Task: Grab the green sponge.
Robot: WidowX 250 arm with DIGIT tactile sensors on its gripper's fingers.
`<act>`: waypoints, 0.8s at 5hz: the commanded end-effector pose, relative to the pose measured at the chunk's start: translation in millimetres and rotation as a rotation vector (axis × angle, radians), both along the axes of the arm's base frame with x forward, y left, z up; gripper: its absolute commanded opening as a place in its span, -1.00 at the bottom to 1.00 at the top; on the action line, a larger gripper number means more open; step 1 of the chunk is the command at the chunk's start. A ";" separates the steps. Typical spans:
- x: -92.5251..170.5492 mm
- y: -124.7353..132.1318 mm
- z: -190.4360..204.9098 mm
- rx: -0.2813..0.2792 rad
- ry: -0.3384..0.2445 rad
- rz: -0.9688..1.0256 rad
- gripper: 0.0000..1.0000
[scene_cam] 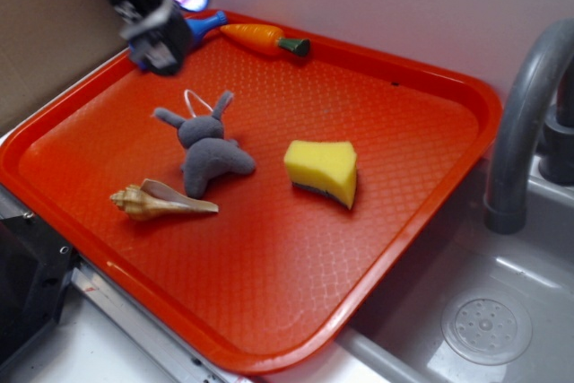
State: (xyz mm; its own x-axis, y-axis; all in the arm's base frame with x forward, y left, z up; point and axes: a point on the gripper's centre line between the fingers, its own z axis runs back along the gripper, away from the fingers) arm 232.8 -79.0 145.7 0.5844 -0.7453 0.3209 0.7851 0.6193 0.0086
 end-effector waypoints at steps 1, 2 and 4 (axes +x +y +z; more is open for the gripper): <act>14.2 -42.8 -28.1 0.050 0.002 -0.113 1.00; 18.6 -51.6 -50.7 0.094 0.035 -0.149 1.00; 19.4 -63.6 -91.7 0.151 0.099 -0.197 1.00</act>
